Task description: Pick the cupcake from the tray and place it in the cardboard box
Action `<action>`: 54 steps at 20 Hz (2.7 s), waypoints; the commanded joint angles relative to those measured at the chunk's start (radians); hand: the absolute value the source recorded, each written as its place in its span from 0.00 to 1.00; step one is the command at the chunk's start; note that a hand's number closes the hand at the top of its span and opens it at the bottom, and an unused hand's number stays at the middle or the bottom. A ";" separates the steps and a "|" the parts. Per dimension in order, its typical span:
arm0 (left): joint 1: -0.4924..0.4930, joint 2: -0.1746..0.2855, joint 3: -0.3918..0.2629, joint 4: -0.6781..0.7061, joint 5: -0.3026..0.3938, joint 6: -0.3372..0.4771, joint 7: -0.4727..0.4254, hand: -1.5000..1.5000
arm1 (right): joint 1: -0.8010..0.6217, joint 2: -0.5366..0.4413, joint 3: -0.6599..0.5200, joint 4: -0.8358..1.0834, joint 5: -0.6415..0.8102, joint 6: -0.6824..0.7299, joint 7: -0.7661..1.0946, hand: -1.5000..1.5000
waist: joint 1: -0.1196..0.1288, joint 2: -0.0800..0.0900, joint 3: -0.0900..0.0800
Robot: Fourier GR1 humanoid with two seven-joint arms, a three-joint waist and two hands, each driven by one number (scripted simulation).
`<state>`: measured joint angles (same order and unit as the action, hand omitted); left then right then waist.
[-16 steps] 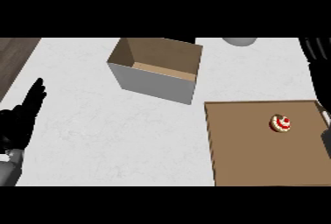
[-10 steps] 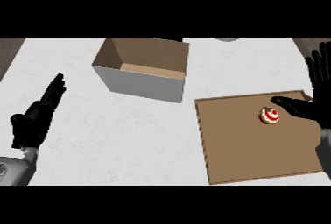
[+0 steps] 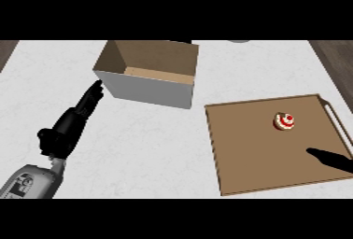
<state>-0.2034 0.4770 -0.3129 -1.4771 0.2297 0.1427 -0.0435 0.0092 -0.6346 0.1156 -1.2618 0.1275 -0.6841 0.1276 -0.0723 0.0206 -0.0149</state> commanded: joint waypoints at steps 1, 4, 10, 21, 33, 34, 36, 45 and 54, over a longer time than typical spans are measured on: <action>-0.026 -0.037 -0.054 -0.030 -0.006 -0.017 0.027 0.50 | 0.051 -0.042 0.092 0.054 0.226 -0.142 0.171 0.00 | 0.047 -0.010 -0.002; -0.038 -0.045 -0.058 -0.008 -0.015 -0.019 0.021 0.50 | 0.039 -0.071 0.135 0.019 0.332 -0.129 0.363 0.00 | 0.058 -0.014 -0.004; -0.051 -0.061 -0.078 -0.014 -0.010 -0.034 0.053 0.50 | -0.032 -0.067 0.239 -0.156 0.403 0.114 0.723 0.00 | 0.078 -0.023 -0.002; -0.058 -0.092 -0.087 -0.014 -0.042 -0.025 0.068 0.50 | -0.291 0.009 0.251 -0.479 0.495 0.489 1.355 0.00 | 0.074 -0.027 0.011; -0.075 -0.126 -0.055 0.012 -0.069 -0.034 0.070 0.50 | -0.321 0.198 0.178 -0.270 0.579 0.537 1.282 0.00 | 0.074 -0.020 0.014; -0.047 -0.083 -0.045 -0.073 -0.047 -0.051 0.129 0.50 | -0.282 0.211 0.185 -0.275 0.595 0.524 1.286 0.00 | 0.079 -0.024 0.015; -0.069 -0.130 -0.055 0.020 -0.092 -0.040 0.058 0.50 | -0.300 0.233 0.149 -0.221 0.595 0.504 1.228 0.00 | 0.073 -0.019 0.014; -0.026 -0.157 -0.015 -0.017 -0.122 -0.066 0.073 0.50 | -0.301 0.276 0.076 -0.219 0.702 0.550 1.167 0.00 | 0.073 -0.021 0.014; -0.050 -0.193 0.014 0.025 -0.150 -0.101 0.065 0.50 | -0.262 0.353 0.005 -0.119 0.688 0.567 1.051 0.00 | 0.070 -0.020 0.015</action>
<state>-0.2480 0.2977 -0.3164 -1.4789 0.0946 0.0589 0.0386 -0.2708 -0.3045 0.1561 -1.4087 0.8306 -0.1365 1.1269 -0.0002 0.0001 -0.0004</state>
